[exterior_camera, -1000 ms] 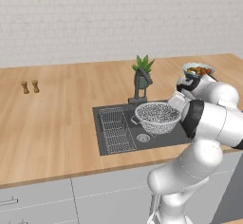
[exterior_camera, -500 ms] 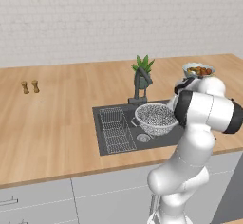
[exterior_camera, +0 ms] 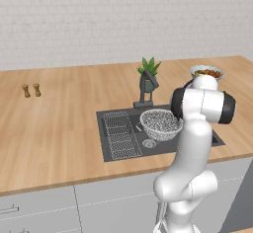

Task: Put the colander in the sink, put the apple in the colander, and turn on the sink faucet and pour water over the colander.

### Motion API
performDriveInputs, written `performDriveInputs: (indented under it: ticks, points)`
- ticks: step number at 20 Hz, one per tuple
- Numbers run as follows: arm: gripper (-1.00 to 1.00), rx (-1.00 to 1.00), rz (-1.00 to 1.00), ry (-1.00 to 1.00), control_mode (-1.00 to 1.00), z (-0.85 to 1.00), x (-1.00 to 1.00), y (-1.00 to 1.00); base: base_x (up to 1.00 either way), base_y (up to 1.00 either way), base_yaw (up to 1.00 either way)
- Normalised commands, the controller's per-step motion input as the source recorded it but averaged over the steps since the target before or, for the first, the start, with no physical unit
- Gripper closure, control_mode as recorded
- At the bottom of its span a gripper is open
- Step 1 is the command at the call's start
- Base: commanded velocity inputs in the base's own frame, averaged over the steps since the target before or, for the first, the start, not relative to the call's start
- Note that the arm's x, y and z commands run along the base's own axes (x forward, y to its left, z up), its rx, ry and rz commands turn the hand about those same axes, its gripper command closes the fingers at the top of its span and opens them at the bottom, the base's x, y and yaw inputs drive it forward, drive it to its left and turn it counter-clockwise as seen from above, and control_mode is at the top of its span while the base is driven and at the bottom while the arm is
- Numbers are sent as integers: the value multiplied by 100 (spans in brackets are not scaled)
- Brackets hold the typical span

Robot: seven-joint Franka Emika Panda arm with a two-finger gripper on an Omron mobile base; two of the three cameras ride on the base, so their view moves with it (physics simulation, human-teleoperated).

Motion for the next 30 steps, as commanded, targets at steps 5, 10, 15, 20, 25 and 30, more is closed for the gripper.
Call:
performDriveInputs:
  ticks: [5, 10, 15, 20, 25, 30]
  points:
    - [100, 0, 0, 0, -100, -19, 43, 2, 0, 0, 0]
    - [100, 0, 0, 0, -100, -31, 35, 9, 0, 0, 0]
    - [100, -4, 0, 0, -100, -37, 19, 6, 0, 0, 0]
    - [100, -4, 0, 0, -100, -24, 13, -5, 0, 0, 0]
    - [100, -18, 0, 0, -100, -26, -13, 11, 0, 0, 0]
    - [100, -22, -8, 0, -100, -20, -38, 34, 0, 0, 0]
